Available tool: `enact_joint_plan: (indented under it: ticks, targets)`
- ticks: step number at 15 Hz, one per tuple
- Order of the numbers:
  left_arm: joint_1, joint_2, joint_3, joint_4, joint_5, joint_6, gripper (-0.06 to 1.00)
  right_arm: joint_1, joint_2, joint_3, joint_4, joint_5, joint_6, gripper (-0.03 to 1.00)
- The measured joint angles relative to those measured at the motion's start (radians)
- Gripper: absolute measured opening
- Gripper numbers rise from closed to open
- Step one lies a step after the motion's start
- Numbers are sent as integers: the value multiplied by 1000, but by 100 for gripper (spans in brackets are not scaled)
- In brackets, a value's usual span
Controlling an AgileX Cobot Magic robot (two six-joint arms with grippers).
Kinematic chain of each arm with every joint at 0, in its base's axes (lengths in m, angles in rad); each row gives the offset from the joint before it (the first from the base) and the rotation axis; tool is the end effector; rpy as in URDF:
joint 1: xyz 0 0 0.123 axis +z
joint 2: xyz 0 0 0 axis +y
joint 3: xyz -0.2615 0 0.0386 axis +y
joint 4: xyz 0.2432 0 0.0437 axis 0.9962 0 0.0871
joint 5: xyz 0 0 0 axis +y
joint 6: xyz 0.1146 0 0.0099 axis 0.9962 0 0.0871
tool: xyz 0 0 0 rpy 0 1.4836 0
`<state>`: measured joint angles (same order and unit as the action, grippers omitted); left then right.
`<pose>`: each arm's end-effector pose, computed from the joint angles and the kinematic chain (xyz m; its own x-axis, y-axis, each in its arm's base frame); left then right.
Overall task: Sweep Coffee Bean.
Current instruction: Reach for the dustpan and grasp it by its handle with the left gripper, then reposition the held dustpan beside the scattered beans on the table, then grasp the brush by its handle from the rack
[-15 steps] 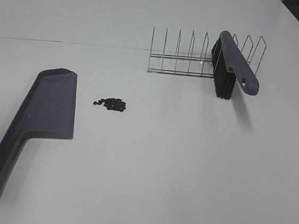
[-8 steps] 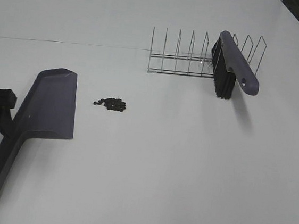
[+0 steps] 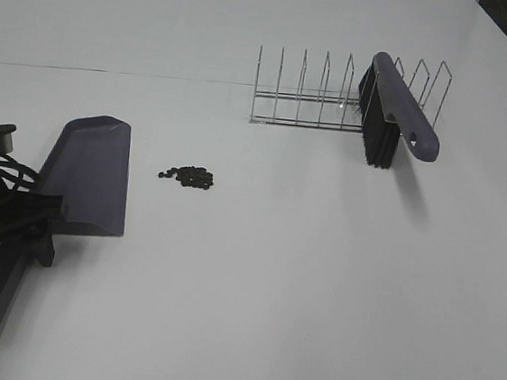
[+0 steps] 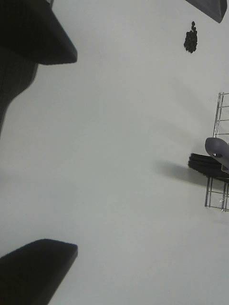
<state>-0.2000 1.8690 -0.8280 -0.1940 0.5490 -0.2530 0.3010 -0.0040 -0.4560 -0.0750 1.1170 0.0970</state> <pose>0.2750 -0.0676 0.0597 -0.9761 -0.2152 -0.0289 -0.2102 0.9699 -0.1227 0.0343 0.0025 0.2458 -0.5287 -0.0972 -0.8432 -0.2082 0.9779 0.0178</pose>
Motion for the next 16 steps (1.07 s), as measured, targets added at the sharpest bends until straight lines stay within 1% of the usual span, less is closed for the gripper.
enact_joint_plan:
  ticks: [1, 3, 4, 5, 6, 10, 13, 15, 16]
  targets:
    - [0, 6, -4, 0, -11, -1, 74, 0, 0, 0, 0, 0, 0, 93]
    - [0, 11, -7, 3, -52, -1, 63, 0, 0, 0, 0, 0, 0, 93]
    - [0, 15, -8, 5, -58, 2, 53, 0, 0, 0, 0, 0, 0, 93]
    - [0, 17, -8, 13, -61, 13, 37, 0, 0, 0, 0, 0, 0, 93]
    - [0, 18, -8, 17, -62, 22, 31, 0, 0, 0, 0, 0, 0, 93]
    - [-3, 18, -9, 67, -46, 33, 32, 0, 0, 0, 0, 0, 8, 93]
    - [-3, 0, -8, 176, -1, 41, 32, 0, 10, -21, -22, 13, 69, 93]
    - [-3, -42, -6, 225, 19, 28, 32, 0, 112, -88, -48, 49, 125, 92]
    - [-3, -68, -6, 233, 26, 27, 32, 0, 233, -166, -53, 69, 158, 92]
